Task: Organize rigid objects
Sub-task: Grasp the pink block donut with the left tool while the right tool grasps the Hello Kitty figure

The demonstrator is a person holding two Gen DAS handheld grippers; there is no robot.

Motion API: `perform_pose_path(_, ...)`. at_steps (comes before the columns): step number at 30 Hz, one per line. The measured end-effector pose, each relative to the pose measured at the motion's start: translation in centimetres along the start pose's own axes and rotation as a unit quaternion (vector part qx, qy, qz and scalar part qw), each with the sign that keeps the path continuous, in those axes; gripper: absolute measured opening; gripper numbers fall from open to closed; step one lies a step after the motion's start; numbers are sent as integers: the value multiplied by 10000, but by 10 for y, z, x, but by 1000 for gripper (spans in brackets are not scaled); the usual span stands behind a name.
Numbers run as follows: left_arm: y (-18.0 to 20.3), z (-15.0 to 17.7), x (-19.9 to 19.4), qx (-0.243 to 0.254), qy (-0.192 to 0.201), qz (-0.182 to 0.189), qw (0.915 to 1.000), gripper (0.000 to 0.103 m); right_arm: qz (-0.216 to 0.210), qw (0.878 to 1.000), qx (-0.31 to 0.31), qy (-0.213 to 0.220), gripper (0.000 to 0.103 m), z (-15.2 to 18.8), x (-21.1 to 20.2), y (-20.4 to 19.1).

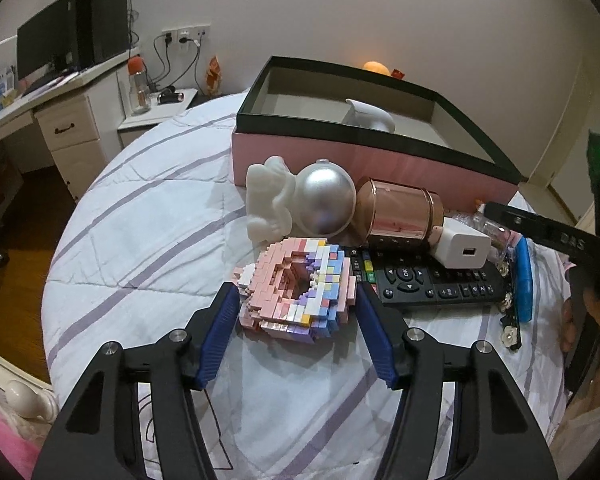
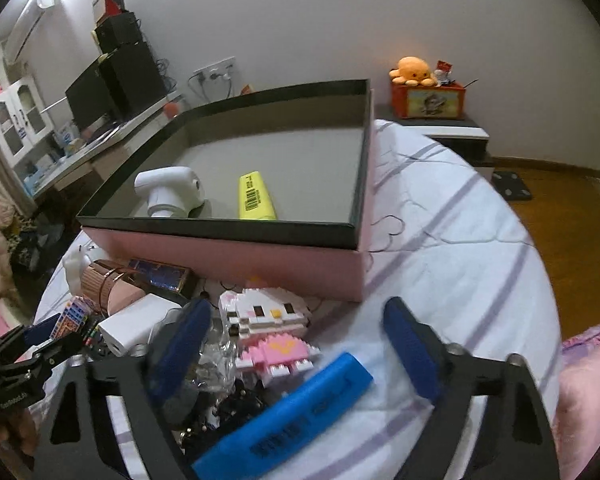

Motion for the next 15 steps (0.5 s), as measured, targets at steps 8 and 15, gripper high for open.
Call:
perform_pose_path(8, -1, -3, 3, -33, 5, -62, 10000, 61, -109, 9997, 81, -226, 72, 0, 9, 5)
perform_pose_path(15, 0, -2, -2, 75, 85, -142, 9998, 60, -89, 9997, -105, -214, 46, 6, 7, -3)
Point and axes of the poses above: each gripper's, at about its wrist camera, not at the fingertips, and x roughly the way its jaws point, y to its right, z to its underside, the point moved 10 cm from there along x, roughly the way its jaws point, and after that the axes turned 6 degrees about -z, right-handed, at the moved point
